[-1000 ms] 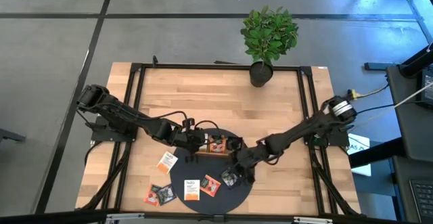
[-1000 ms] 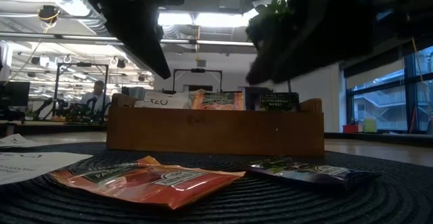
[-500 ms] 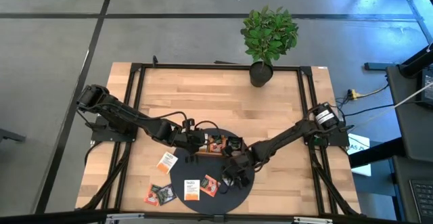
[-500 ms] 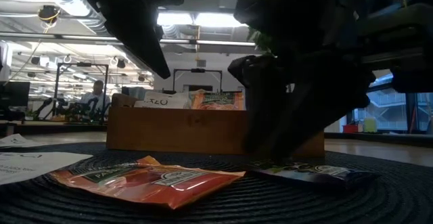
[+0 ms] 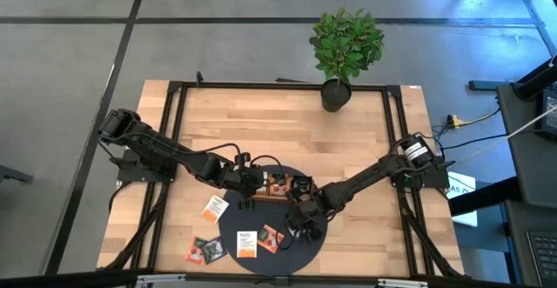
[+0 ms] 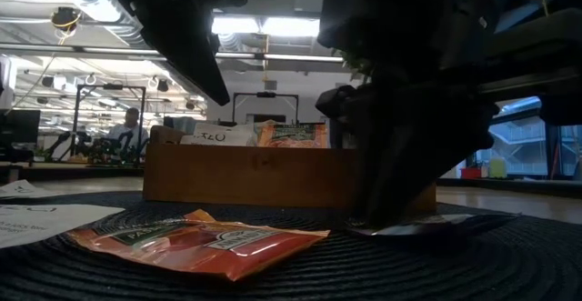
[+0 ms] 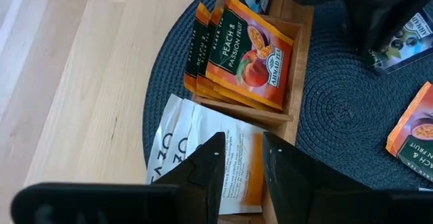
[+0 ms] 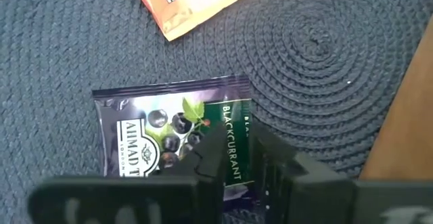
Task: Pick & Place Tea
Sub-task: Put the black white tea bag into the right section of the wooden organizer, then put the orange black tea bag into the middle section of the wooden organizer
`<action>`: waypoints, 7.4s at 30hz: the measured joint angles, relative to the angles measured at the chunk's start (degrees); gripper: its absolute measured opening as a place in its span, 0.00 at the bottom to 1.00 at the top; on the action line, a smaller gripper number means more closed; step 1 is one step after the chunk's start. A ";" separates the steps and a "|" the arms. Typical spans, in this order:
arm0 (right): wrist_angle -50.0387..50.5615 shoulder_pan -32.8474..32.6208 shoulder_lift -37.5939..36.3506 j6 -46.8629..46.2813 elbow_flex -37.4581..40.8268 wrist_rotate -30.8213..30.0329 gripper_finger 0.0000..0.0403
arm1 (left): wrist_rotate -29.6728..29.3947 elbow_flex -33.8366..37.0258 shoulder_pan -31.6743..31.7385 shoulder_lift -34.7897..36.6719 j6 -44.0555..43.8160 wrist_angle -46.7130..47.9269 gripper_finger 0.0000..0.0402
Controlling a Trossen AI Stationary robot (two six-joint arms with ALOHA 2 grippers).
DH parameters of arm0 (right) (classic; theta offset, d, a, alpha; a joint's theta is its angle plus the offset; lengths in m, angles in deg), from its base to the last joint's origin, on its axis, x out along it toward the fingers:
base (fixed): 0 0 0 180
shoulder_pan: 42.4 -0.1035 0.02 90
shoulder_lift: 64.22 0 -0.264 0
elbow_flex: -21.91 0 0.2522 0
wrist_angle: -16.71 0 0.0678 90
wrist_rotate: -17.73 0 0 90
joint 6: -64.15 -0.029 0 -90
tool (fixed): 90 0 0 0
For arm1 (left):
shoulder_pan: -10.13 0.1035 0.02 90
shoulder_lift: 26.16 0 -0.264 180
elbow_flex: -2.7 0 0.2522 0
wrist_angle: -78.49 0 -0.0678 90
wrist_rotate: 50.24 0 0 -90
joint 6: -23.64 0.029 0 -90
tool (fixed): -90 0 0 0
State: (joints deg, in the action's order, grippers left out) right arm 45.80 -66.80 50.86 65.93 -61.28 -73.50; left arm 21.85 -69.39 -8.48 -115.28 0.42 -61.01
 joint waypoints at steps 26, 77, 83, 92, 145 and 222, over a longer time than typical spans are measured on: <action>11.25 -0.24 -6.09 -1.61 -5.64 -4.69 0.01 | -0.02 0.02 0.00 -0.01 0.00 -0.12 0.24; 2.81 -1.15 -4.84 -17.01 -3.34 -8.85 0.64 | 0.02 0.02 -0.02 -0.02 -0.02 -1.73 0.24; 1.79 -2.18 -2.36 -16.69 -3.30 -8.31 0.64 | 0.02 0.00 -0.02 -0.02 -0.02 -1.68 0.24; 2.47 -2.12 0.95 -16.82 -3.30 -7.63 0.62 | 0.00 0.00 -0.02 -0.02 0.00 -1.73 0.24; 29.11 -10.01 -6.97 -33.41 -6.58 -55.64 0.02 | 1.05 -0.02 -0.04 0.00 -0.01 -2.67 0.24; -8.32 -6.29 -7.08 -12.67 -1.36 -8.99 0.32 | 8.76 -0.04 -16.77 -18.20 -11.32 -36.02 0.24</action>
State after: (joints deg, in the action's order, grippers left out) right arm 37.47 -73.09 43.78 53.26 -62.63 -82.49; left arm 30.61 -69.43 -25.25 -133.47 -10.90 -97.03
